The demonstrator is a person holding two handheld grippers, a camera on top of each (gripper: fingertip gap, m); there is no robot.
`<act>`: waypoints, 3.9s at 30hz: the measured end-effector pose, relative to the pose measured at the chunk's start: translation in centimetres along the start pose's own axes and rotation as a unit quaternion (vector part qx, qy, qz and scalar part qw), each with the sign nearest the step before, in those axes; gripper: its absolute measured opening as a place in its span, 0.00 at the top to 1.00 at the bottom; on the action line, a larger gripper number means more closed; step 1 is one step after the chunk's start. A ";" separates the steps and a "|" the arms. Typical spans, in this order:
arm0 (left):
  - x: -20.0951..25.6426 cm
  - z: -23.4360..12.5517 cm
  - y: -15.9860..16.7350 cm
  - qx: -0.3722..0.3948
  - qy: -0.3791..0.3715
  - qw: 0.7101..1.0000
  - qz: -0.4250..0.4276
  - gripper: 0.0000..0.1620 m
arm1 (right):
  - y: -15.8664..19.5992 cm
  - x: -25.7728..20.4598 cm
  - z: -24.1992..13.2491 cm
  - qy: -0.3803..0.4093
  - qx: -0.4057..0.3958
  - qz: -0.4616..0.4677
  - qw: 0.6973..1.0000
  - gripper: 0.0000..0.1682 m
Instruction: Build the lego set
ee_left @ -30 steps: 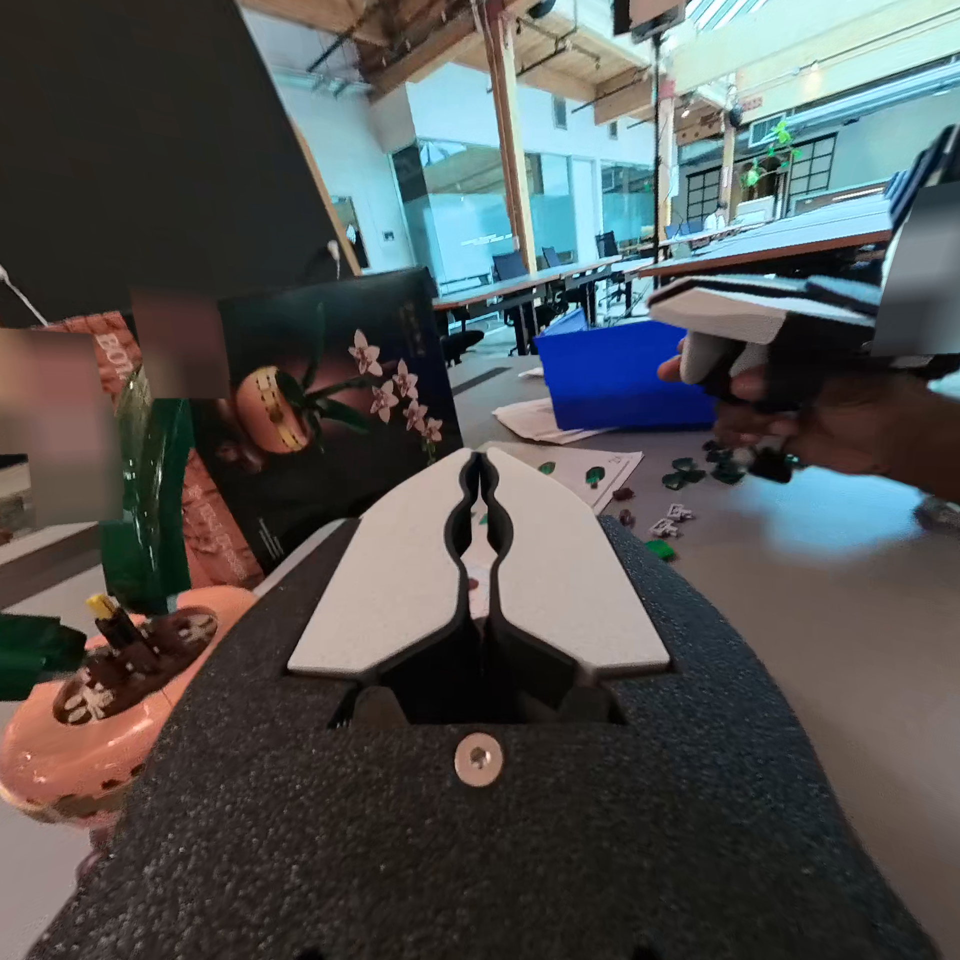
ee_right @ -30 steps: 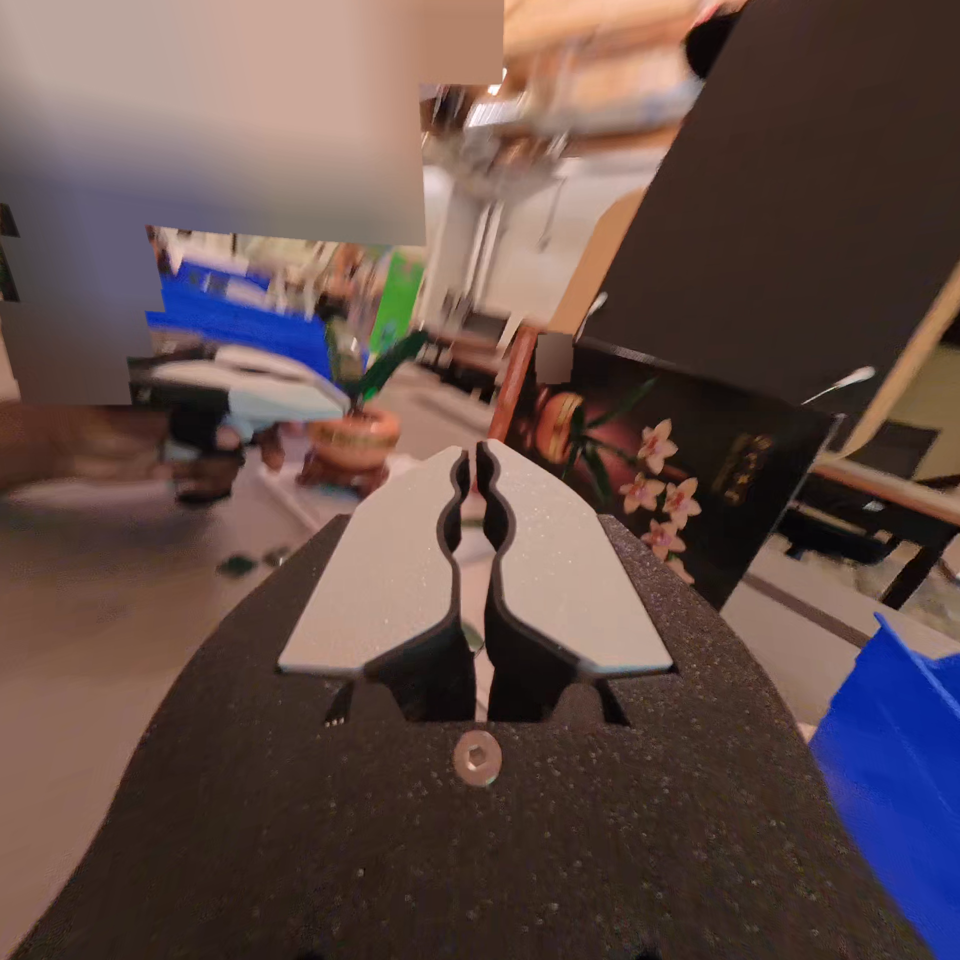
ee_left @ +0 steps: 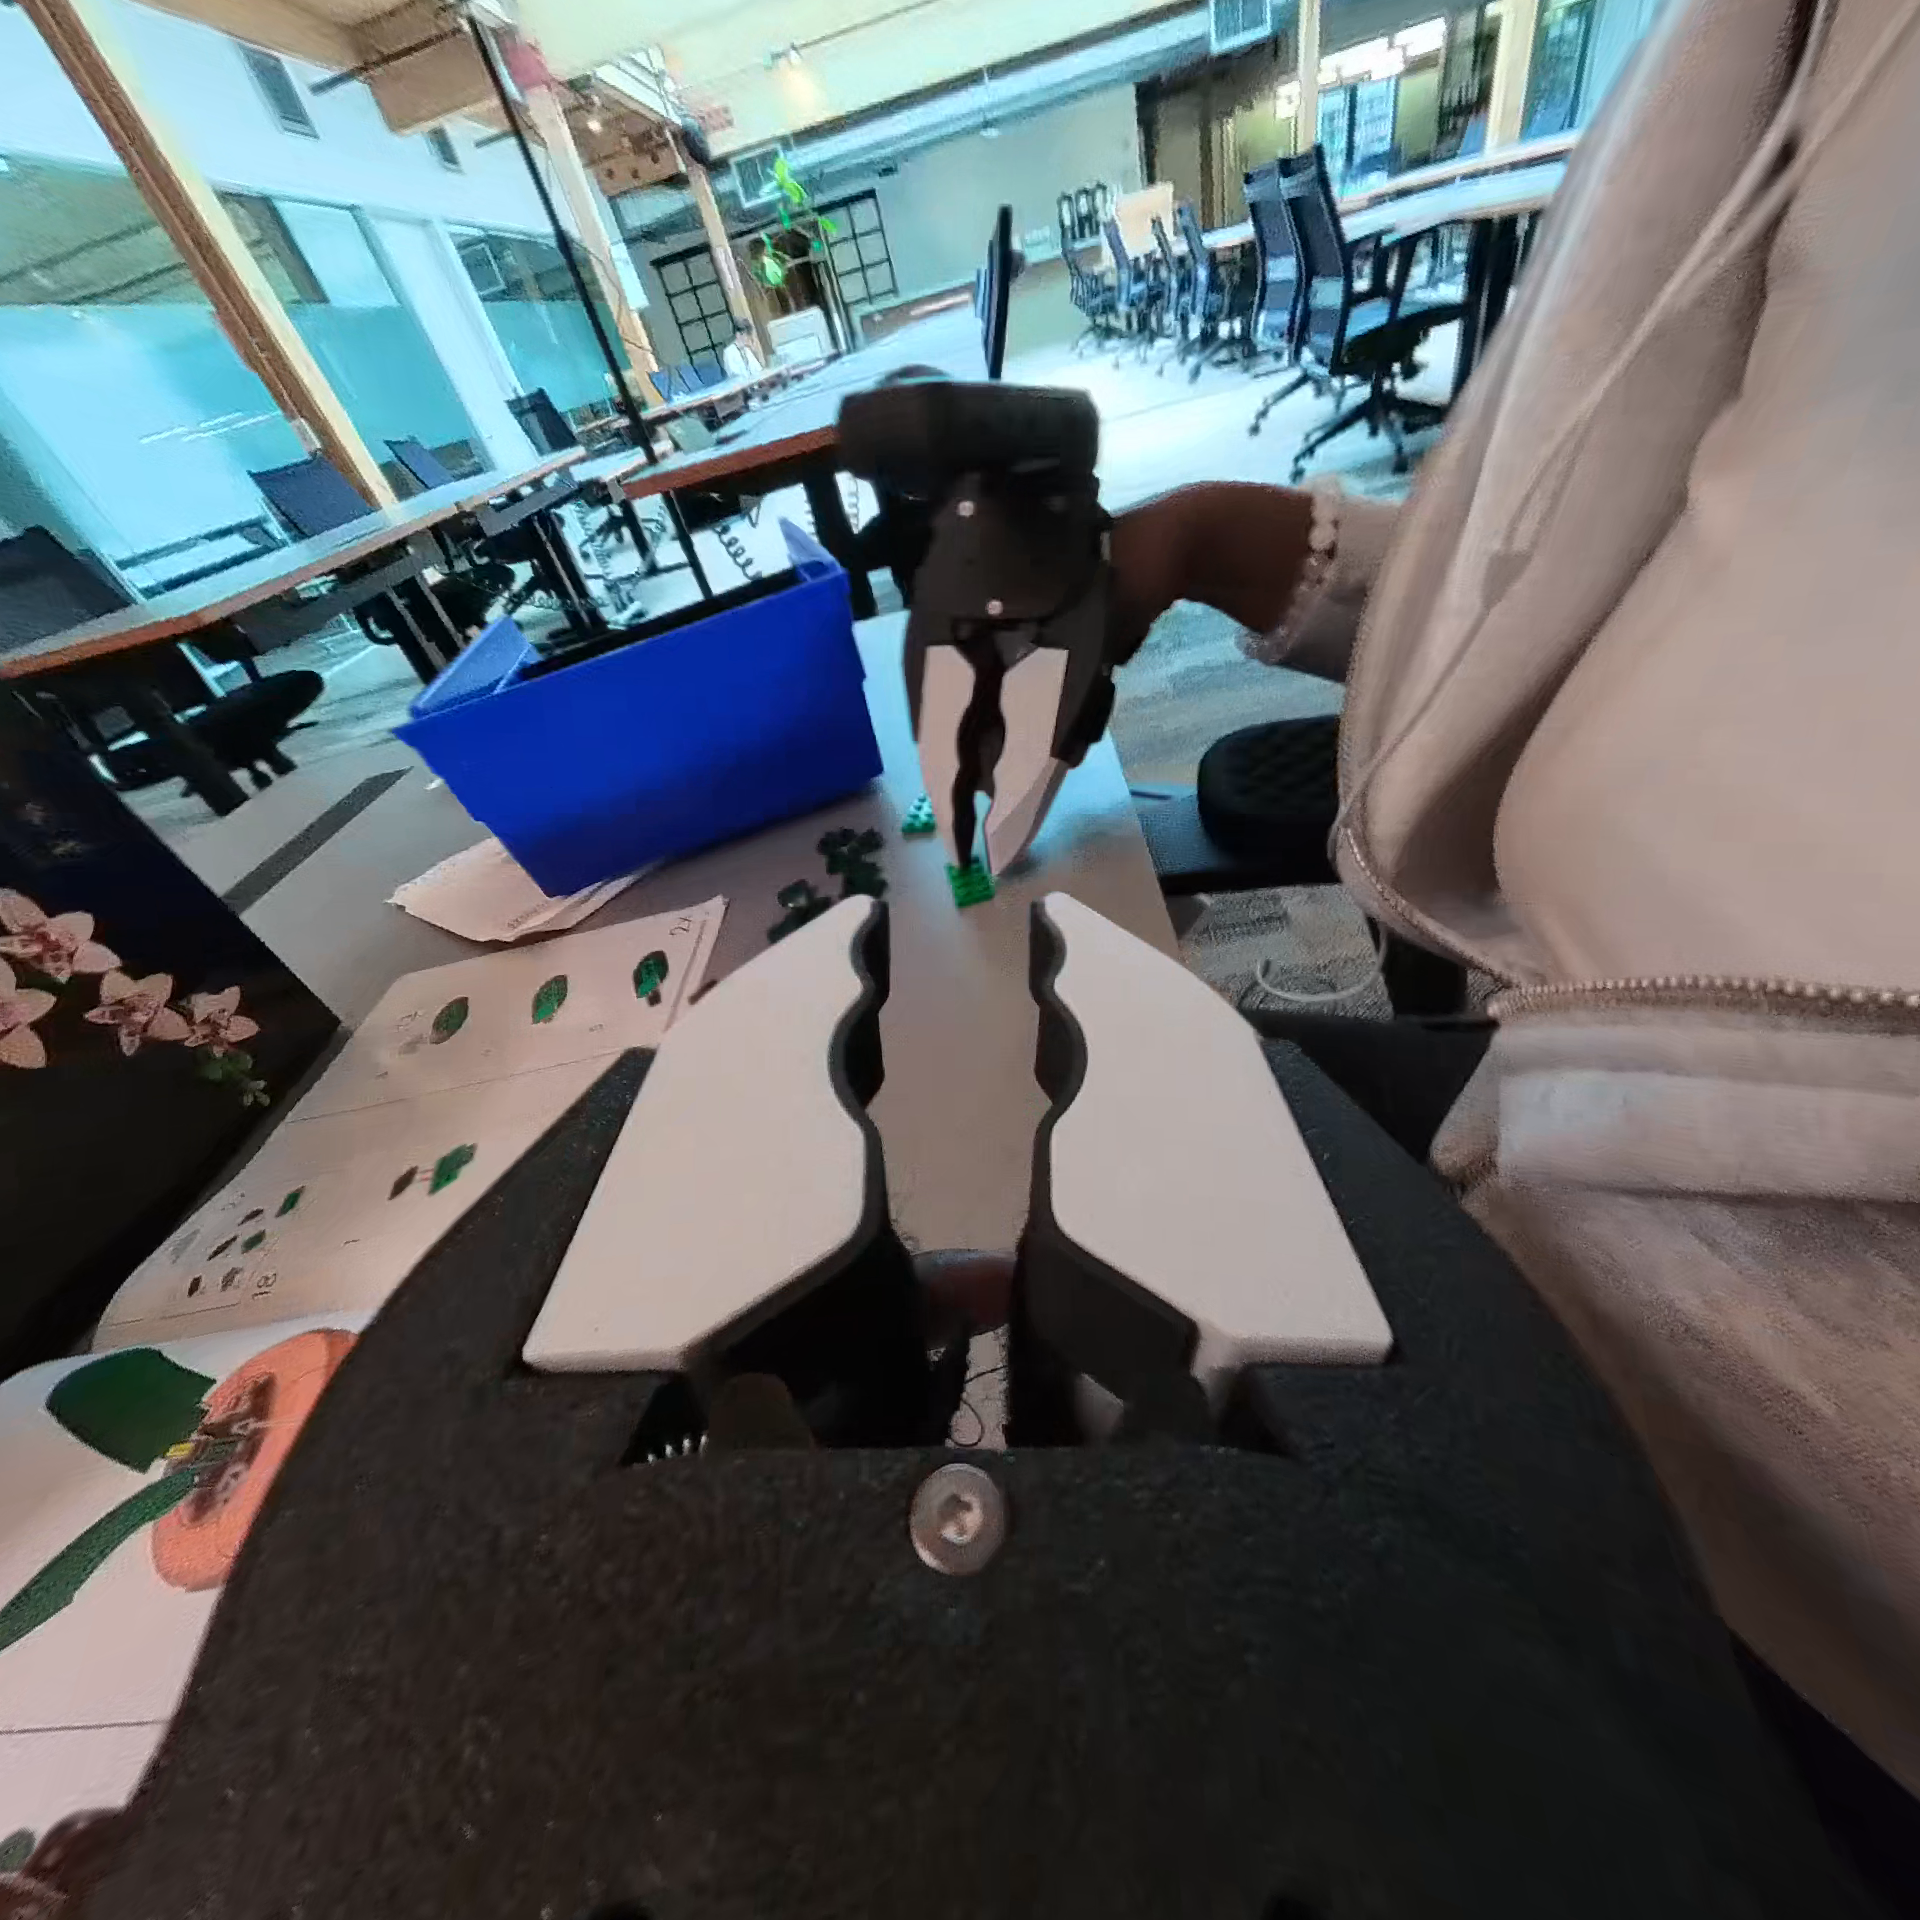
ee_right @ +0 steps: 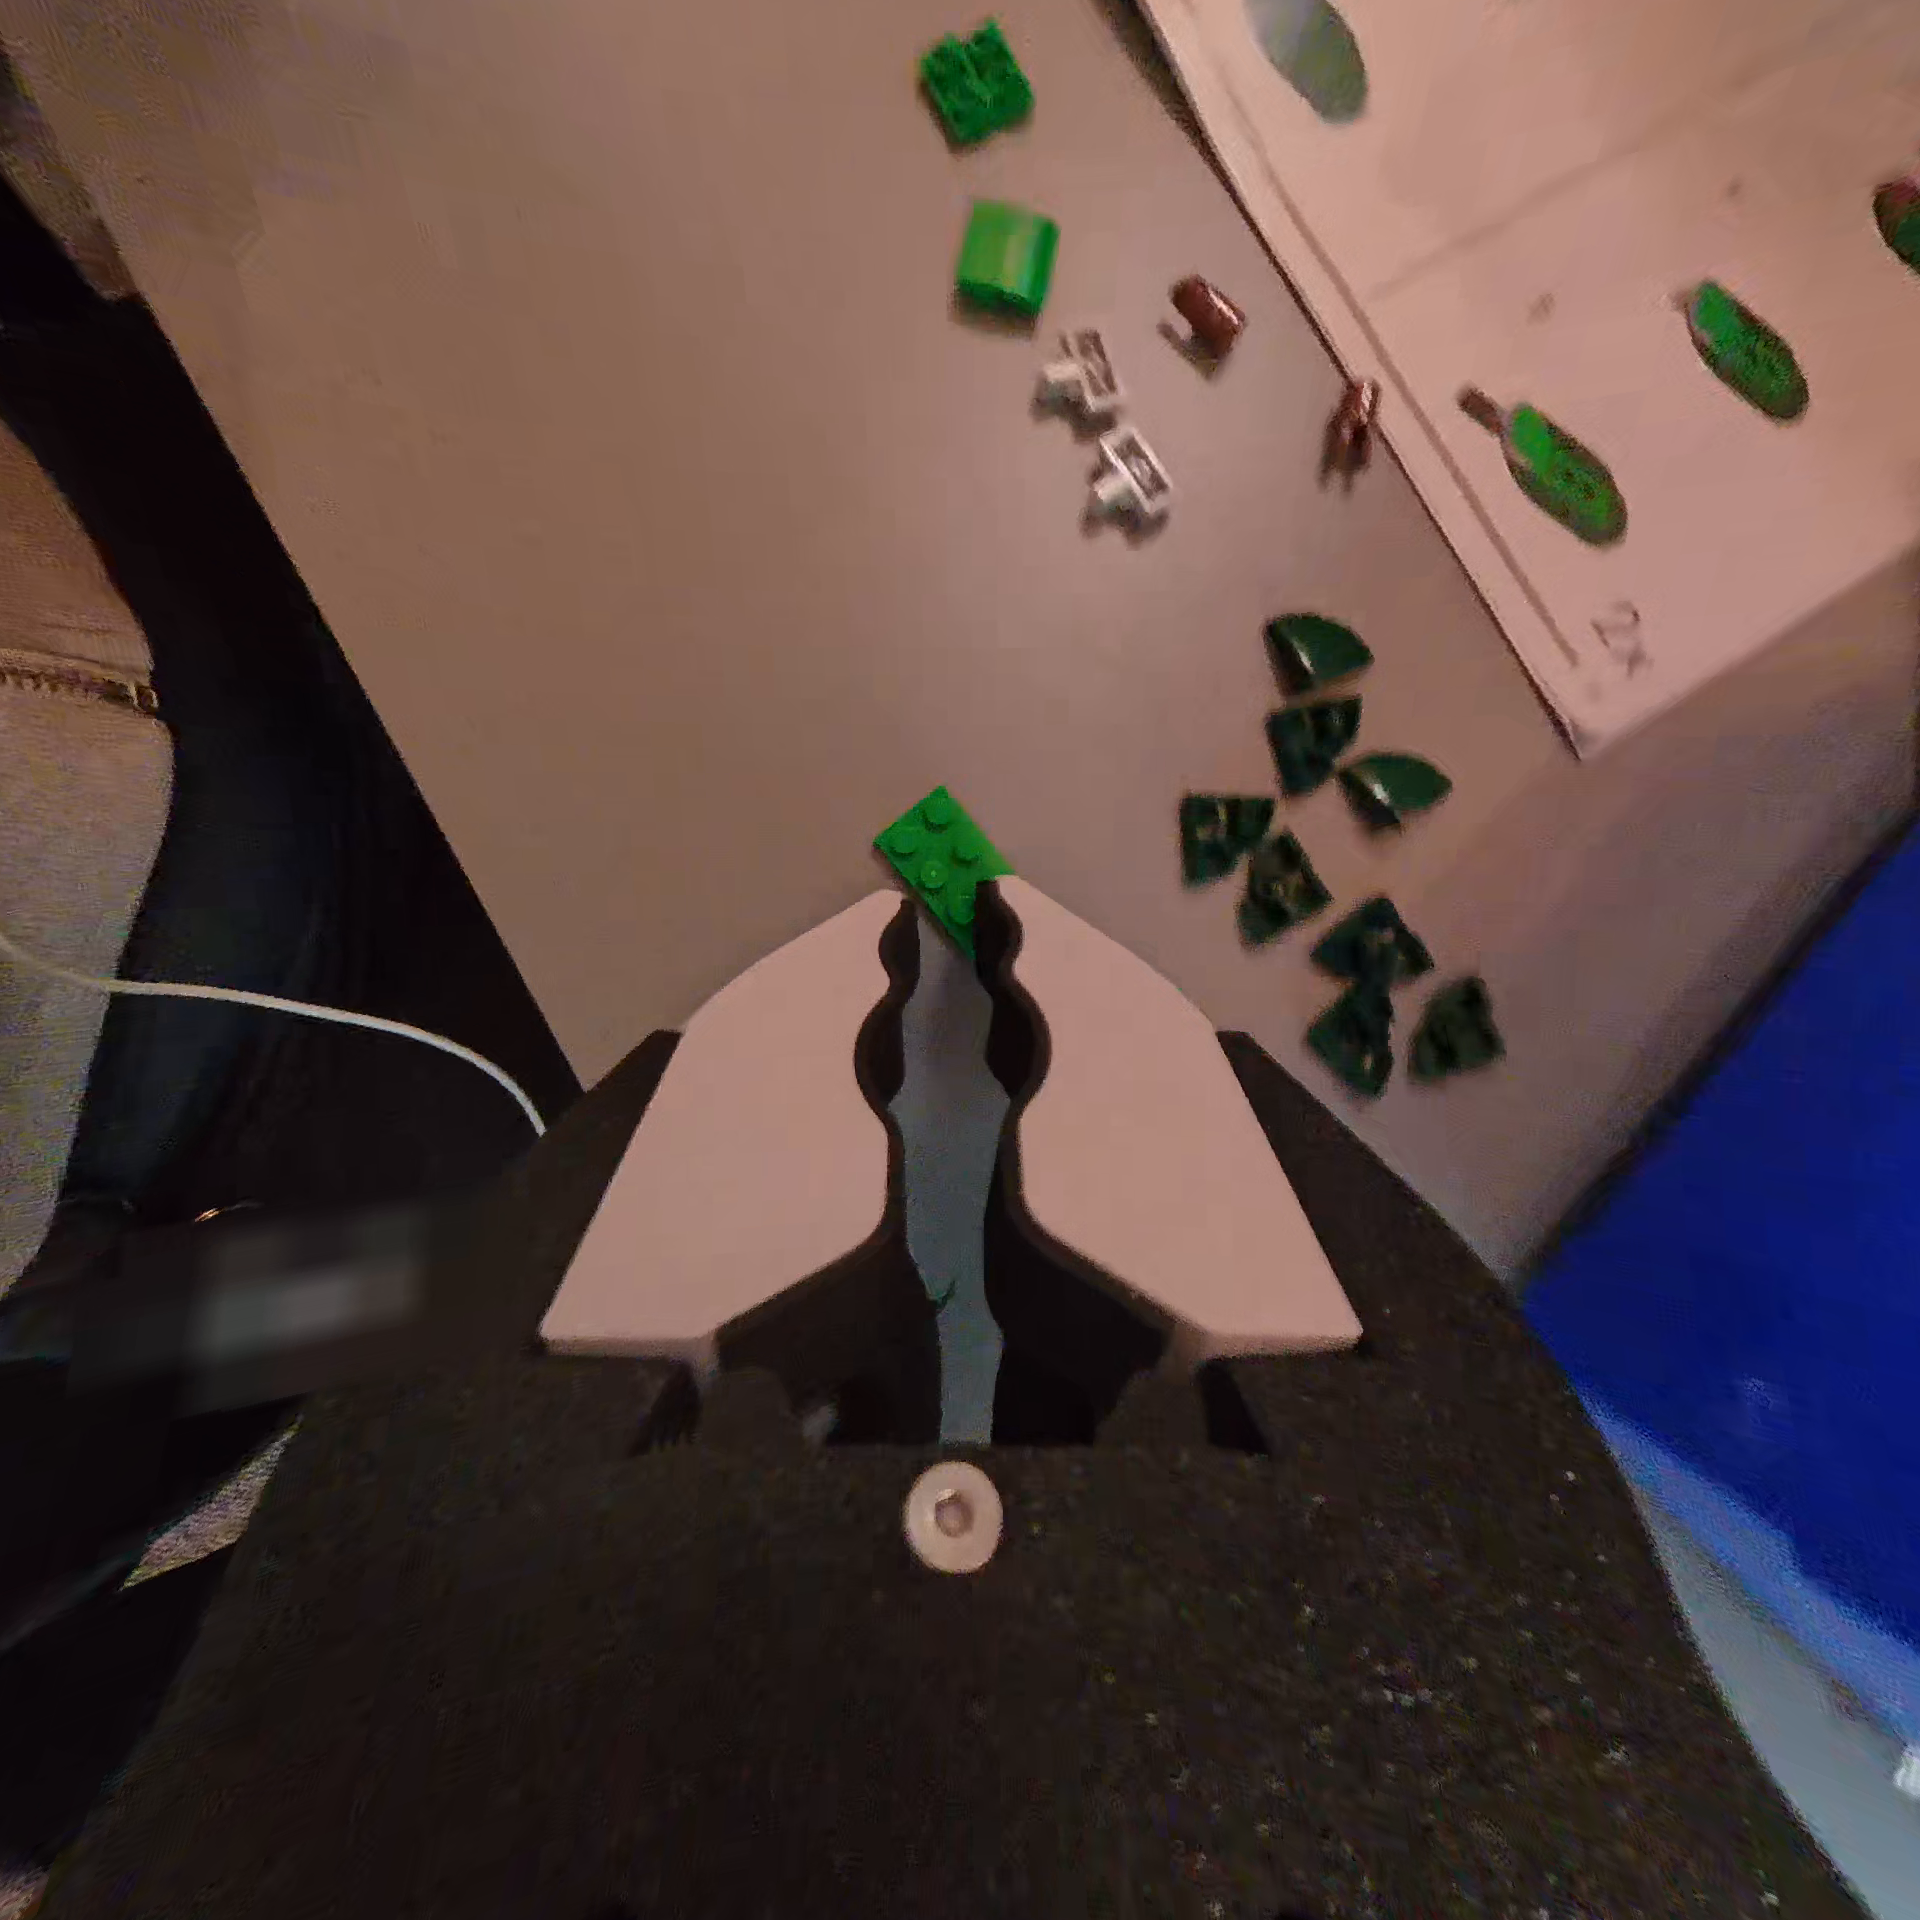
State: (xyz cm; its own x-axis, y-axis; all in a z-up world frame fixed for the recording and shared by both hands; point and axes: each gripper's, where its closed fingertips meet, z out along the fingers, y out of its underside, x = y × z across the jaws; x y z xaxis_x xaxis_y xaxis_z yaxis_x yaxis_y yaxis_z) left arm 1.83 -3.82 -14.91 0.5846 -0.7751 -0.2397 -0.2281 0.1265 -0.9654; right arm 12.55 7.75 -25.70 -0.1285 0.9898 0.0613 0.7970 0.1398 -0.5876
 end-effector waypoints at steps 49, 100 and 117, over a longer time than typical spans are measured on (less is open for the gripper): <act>-1.5 0.6 11.0 -0.318 -0.077 0.942 0.079 1.00 | -11.5 -6.2 7.8 -0.088 0.123 -0.100 0.983 0.99; -3.8 -2.4 4.6 -0.046 -0.073 0.960 -0.267 0.78 | -11.3 0.3 6.4 0.008 0.021 -0.093 0.995 0.80; -3.8 -2.8 4.8 -0.052 -0.085 0.963 -0.249 0.76 | -10.6 -0.4 8.0 -0.194 -0.141 -0.302 0.923 0.91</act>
State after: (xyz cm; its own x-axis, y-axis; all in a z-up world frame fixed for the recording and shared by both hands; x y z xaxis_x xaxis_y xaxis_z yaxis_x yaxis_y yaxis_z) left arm -3.65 -1.98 -18.31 0.7583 -0.6107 0.2280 0.0410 -0.3044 -0.9516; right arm -0.60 5.68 -25.93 -0.7568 0.6535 -0.0165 0.6263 0.7177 -0.3043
